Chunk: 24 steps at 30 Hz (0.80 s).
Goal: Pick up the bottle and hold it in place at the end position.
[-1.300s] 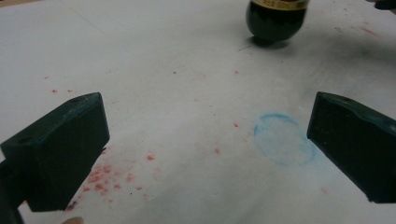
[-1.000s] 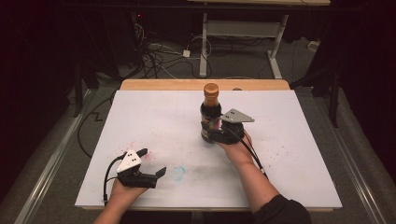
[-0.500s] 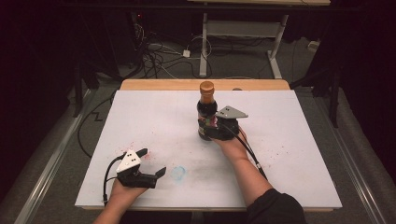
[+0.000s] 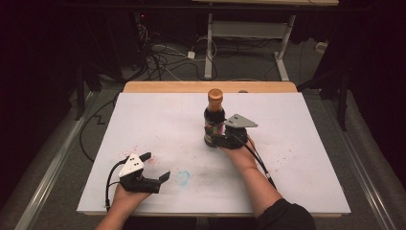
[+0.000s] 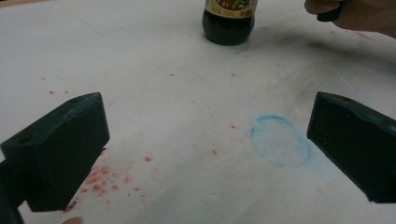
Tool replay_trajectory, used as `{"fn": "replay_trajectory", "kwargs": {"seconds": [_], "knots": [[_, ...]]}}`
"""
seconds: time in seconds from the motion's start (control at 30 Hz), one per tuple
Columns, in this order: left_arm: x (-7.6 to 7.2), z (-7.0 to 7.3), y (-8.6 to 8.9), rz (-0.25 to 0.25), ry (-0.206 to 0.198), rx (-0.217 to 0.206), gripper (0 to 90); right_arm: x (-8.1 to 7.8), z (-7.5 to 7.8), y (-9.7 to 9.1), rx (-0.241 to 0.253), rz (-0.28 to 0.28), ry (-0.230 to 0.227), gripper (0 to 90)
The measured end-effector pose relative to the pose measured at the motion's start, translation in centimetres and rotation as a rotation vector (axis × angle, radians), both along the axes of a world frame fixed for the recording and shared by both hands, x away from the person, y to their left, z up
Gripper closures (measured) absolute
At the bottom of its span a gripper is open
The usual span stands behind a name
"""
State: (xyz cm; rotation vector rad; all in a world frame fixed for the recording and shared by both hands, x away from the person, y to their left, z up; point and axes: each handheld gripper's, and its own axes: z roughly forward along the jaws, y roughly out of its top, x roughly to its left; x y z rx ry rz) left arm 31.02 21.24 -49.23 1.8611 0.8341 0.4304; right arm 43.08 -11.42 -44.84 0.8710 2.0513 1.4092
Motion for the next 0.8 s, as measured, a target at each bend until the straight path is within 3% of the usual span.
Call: {"fn": "replay_trajectory", "kwargs": {"seconds": [0.33,0.5,0.63,0.8], "knots": [[0.0,0.0,-0.1,0.007,0.005,0.001,0.0,0.0,0.0,0.0,0.003,0.001,0.007,29.9],[0.2,0.1,-0.1,0.01,0.021,0.004,0.0,-0.4,0.2,-0.5,0.001,0.01,0.04,16.5],[0.7,0.7,-0.6,-0.003,0.031,-0.004,0.0,-2.1,0.3,-2.7,0.02,0.004,0.054,9.2],[1.4,1.5,-1.6,-0.008,0.035,-0.02,0.0,-3.6,0.0,-4.6,0.017,-0.007,0.052,7.3]]}}
